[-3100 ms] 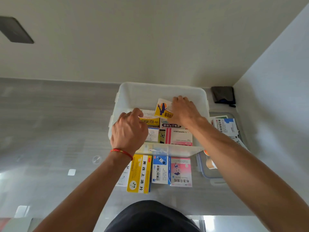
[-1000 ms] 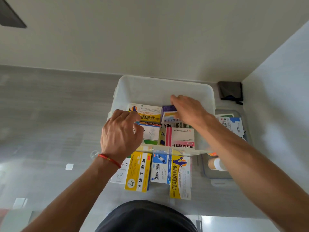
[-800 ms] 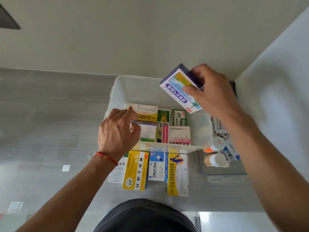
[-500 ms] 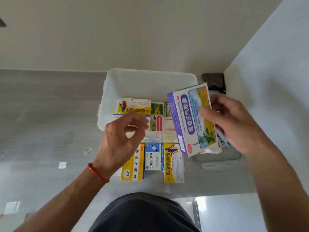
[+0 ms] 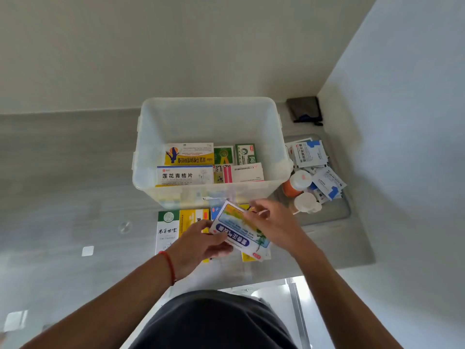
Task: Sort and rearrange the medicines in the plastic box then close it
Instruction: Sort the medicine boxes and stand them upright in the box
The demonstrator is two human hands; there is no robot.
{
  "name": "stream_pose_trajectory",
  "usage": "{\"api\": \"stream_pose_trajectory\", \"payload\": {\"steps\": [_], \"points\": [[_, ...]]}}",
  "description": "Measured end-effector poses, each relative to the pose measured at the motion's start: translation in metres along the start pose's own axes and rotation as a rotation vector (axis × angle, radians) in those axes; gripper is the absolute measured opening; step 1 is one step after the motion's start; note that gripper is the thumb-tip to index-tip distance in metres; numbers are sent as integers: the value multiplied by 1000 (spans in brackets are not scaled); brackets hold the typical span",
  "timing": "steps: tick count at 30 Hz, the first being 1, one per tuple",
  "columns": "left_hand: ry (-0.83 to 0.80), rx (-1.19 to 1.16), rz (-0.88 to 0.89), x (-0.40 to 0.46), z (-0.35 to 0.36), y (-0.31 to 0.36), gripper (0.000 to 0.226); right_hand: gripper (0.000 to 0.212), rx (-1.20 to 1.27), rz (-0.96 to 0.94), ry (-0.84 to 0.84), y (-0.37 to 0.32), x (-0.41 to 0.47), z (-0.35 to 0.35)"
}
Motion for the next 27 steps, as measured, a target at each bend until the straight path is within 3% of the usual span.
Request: {"api": "stream_pose_trajectory", "payload": {"steps": [3, 5, 7, 10, 16, 19, 23, 25, 27], "points": [[27, -139, -84, 11, 6, -11, 32, 40, -20, 40, 194, 15, 6, -5], [61, -173, -122, 16, 11, -16, 27, 42, -42, 87, 176, 26, 3, 0], [158, 35, -121, 19, 8, -17, 24, 40, -36, 63, 143, 32, -1, 7], [241, 630, -33, 16, -2, -5, 19, 32, 28, -1, 160, 32, -3, 5], [238, 739, 37, 2, -6, 19, 24, 33, -1, -38, 108, 18, -3, -8], [305, 876, 229, -27, -5, 43, 36, 29, -60, -124, 35, -3, -16, -31], [442, 849, 787, -83, 6, 110, 32, 15, 73, -384, -97, -63, -41, -72], [550, 868, 1014, -97, 4, 148, 24, 21, 113, -477, -34, -94, -40, -96], [679, 941, 1072, -90, -7, 179, 22, 21, 113, -517, 82, -116, -23, -114]]}}
Point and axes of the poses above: each hand's wrist, its own x-axis towards the middle knuckle, its own z-axis out of the palm, y = z × x, the point moved 5 cm from there along x, towards the middle knuckle
